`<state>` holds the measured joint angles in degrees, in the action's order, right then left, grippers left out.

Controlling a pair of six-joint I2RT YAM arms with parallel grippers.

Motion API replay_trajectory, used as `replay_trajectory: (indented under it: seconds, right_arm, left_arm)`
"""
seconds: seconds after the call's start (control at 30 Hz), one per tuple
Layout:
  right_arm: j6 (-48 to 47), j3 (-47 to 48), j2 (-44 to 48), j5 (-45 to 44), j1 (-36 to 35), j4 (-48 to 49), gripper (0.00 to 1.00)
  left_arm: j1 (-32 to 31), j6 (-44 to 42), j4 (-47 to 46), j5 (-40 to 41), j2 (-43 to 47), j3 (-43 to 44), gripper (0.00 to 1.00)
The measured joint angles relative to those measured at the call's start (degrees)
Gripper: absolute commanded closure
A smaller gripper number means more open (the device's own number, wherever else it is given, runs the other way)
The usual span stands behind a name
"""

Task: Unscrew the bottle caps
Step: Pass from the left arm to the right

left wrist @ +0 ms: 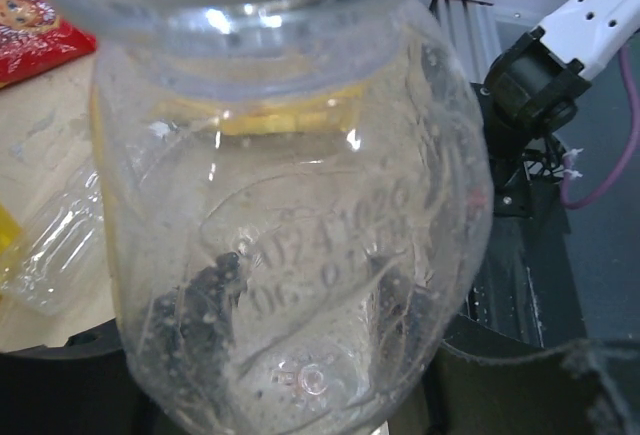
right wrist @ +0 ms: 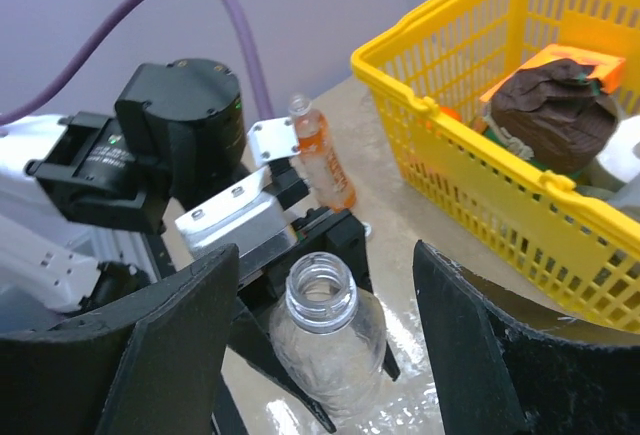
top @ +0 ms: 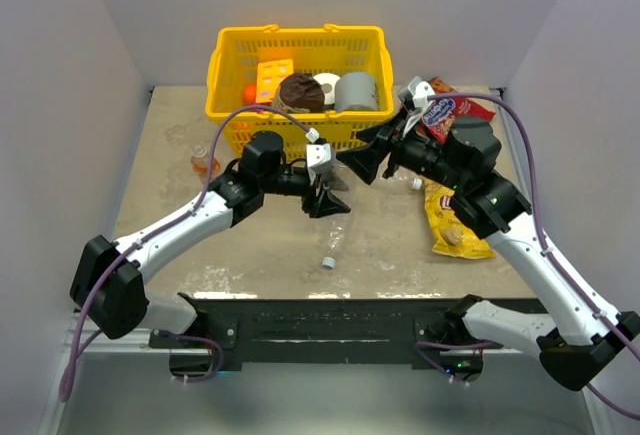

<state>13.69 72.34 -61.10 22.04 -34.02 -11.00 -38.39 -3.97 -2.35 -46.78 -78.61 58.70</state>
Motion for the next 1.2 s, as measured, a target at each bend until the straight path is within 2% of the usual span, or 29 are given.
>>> replay_trajectory:
  seconds: [0.33,0.63,0.73,0.9,0.97,1.0,1.07,1.1,1.13,1.2]
  right_arm:
    - [-0.98,-0.66,0.00,7.21,0.02,0.20,0.34]
    - [-1.77,-0.66,-1.14,10.23,0.15,0.24,0.36]
    - [-2.10,-0.68,-1.92,10.80,0.15,0.13,0.43]
    - [-2.29,-0.92,-2.43,11.67,0.11,-0.15,0.74]
    - [-2.54,-0.92,-2.43,11.96,0.02,-0.07,0.86]
    - [-2.45,-0.92,-2.43,12.04,0.04,-0.02,0.90]
    - [-2.62,-0.92,-2.43,12.04,0.07,-0.04,0.96]
    - [-2.67,-0.92,-2.43,11.93,0.07,-0.04,0.98]
    - [-2.75,-0.92,-2.43,11.67,0.07,-0.04,0.98]
    - [-3.17,-0.92,-2.36,9.99,0.04,-0.22,1.00]
  left_arm:
    - [0.02,2.01,-1.42,-7.28,-0.24,0.02,0.82]
    - [0.17,2.78,-2.67,-10.08,-0.24,0.04,0.82]
    - [0.11,3.52,-3.17,-10.21,-0.24,0.13,0.82]
    - [0.11,4.42,-3.17,-10.23,-0.26,0.22,0.82]
    - [0.11,4.39,-3.15,-10.45,-0.26,0.22,0.73]
    - [0.11,4.39,-3.23,-10.36,-0.26,0.24,0.56]
    - [0.11,4.42,-3.13,-9.88,-0.26,0.24,0.40]
    - [0.11,4.42,-3.17,-9.53,-0.26,0.24,0.21]
    - [0.11,4.42,-3.17,-8.96,-0.20,0.24,0.12]
    - [0.07,4.44,-3.19,-6.88,0.02,0.24,0.00]
